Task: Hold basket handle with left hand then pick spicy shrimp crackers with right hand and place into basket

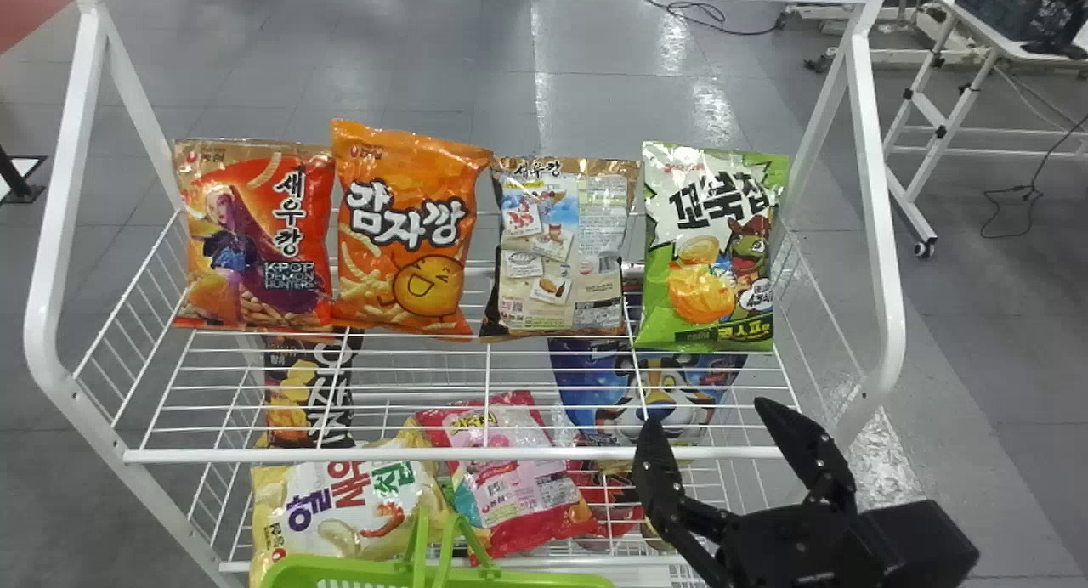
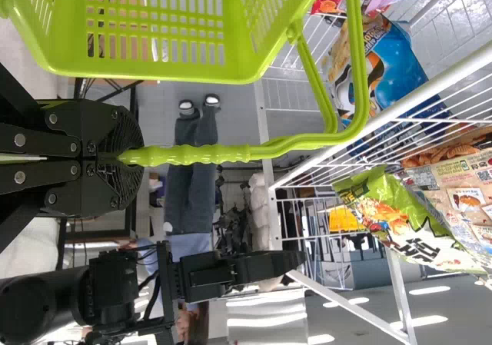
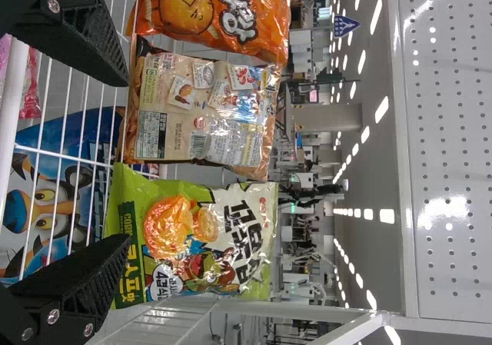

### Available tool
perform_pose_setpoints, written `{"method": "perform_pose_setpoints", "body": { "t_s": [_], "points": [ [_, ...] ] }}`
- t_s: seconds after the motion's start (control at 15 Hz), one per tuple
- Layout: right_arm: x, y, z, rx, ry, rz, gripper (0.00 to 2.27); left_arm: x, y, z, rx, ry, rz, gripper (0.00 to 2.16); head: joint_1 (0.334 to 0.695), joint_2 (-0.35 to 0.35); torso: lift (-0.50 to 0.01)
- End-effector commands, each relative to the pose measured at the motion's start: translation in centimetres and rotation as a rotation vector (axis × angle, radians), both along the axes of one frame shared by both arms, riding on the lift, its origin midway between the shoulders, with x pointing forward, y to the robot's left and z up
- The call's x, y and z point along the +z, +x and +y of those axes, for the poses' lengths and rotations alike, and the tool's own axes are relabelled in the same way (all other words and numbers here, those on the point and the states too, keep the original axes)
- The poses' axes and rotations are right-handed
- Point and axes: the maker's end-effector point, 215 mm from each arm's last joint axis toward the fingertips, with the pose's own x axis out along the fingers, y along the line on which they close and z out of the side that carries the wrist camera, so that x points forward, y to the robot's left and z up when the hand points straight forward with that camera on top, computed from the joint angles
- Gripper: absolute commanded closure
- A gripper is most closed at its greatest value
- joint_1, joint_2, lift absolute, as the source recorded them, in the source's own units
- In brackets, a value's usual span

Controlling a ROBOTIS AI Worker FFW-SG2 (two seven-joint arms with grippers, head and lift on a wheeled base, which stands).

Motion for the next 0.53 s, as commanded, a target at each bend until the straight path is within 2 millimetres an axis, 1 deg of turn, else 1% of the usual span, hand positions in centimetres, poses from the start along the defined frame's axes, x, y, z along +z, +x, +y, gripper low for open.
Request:
{"method": "perform_pose_setpoints", "body": {
  "t_s": [0.0, 0.47],
  "points": [
    [-0.07, -0.06, 0.15, 0.003, 0.001, 0.003, 0.10, 0.02, -0.03, -0.04, -0.001, -0.001, 0.000, 1.90, 0.695, -0.052, -0.037],
    [0.16, -0.19, 0.02, 0.002, 0.001, 0.001, 0.10, 0.05, -0.03, -0.05, -0.001, -0.002, 0.000, 1.90, 0.695, -0.052, -0.037]
  ]
}}
